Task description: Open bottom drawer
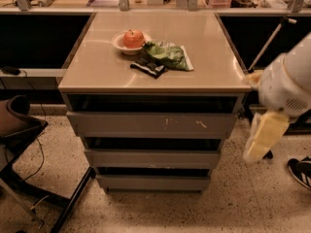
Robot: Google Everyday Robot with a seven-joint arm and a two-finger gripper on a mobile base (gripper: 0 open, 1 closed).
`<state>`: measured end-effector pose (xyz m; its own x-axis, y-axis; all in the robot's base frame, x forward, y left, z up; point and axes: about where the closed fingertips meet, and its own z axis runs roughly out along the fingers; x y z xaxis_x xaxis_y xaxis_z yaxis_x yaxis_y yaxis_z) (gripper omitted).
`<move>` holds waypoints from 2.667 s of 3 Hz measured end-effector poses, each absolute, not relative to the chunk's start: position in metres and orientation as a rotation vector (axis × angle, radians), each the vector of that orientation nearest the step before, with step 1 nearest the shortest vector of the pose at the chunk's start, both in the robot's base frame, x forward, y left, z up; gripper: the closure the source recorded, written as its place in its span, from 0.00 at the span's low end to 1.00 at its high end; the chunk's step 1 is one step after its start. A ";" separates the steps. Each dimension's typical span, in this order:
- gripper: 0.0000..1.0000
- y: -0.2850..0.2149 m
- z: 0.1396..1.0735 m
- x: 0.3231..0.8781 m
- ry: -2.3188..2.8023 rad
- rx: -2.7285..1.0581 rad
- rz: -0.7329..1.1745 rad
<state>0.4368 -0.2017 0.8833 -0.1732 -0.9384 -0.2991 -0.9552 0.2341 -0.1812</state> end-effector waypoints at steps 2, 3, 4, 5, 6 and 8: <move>0.00 -0.151 0.620 0.417 2.286 -1.671 0.547; 0.00 -0.114 0.525 0.436 2.318 -1.601 0.642; 0.00 -0.102 0.488 0.439 2.318 -1.538 0.690; 0.00 -0.102 0.488 0.439 2.318 -1.538 0.690; 0.00 -0.099 0.482 0.446 2.291 -1.484 0.632; 0.00 -0.099 0.452 0.470 2.267 -1.447 0.321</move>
Offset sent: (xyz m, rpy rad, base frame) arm 0.0490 0.0935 -0.4773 0.4152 0.2662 -0.2051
